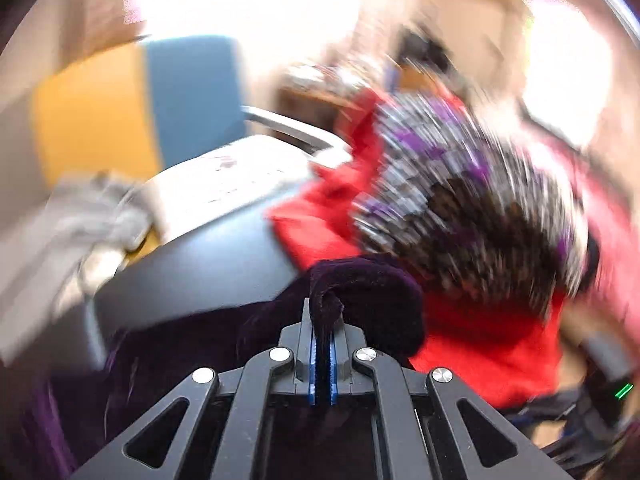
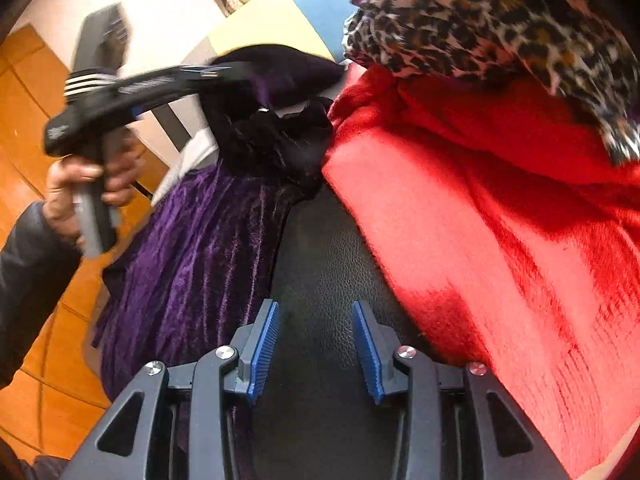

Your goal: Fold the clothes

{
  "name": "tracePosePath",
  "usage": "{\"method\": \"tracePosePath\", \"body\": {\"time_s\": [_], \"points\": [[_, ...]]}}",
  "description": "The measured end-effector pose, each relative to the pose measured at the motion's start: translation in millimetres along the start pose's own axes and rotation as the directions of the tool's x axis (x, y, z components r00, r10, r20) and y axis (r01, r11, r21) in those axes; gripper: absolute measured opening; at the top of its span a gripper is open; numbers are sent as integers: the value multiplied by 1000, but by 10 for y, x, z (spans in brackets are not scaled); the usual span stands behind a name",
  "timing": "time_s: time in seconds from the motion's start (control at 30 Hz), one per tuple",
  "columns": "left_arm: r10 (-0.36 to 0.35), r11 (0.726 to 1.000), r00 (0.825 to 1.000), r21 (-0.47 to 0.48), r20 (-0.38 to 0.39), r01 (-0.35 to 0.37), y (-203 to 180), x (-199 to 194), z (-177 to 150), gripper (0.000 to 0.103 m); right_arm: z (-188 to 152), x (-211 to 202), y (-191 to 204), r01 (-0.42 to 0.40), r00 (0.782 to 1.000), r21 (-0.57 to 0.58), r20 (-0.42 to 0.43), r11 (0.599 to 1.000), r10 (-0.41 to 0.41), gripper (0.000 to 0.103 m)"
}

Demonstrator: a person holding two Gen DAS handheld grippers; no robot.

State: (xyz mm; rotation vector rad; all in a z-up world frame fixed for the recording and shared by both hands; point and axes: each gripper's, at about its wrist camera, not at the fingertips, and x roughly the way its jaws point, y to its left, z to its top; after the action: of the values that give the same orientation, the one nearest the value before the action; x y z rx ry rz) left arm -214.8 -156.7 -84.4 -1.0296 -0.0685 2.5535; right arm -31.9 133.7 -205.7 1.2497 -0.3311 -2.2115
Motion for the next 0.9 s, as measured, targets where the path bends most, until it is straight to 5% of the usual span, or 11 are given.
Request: {"method": "tracePosePath", "body": {"time_s": [0.17, 0.2, 0.27, 0.33, 0.47, 0.73, 0.9], "points": [[25, 953, 999, -303, 39, -12, 842, -703, -679, 8, 31, 45, 135, 84, 996, -31, -9, 996, -84, 39], [27, 934, 999, -357, 32, -14, 960, -796, -848, 13, 45, 47, 159, 101, 995, -33, -11, 994, -101, 39], [64, 907, 997, -418, 34, -44, 1132, -917, -1131, 45, 83, 92, 247, 107, 994, -39, -14, 994, -108, 39], [105, 878, 994, -473, 31, -77, 1289, -1029, -1415, 52, 112, 132, 369, 94, 995, -61, -19, 994, -95, 39], [301, 886, 953, -356, -46, -297, 1160, -1088, -1755, 52, 152, 252, 726, 74, 996, -154, -39, 985, -81, 39], [429, 884, 902, -183, -42, -430, 749, -1270, -2009, 60, 44, 763, 1462, 44, 987, -338, -129, 940, -92, 39], [429, 894, 903, -132, -27, -429, 574, -1282, -2039, 70, -131, 926, 1647, 77, 984, -429, -115, 900, -139, 49]]}}
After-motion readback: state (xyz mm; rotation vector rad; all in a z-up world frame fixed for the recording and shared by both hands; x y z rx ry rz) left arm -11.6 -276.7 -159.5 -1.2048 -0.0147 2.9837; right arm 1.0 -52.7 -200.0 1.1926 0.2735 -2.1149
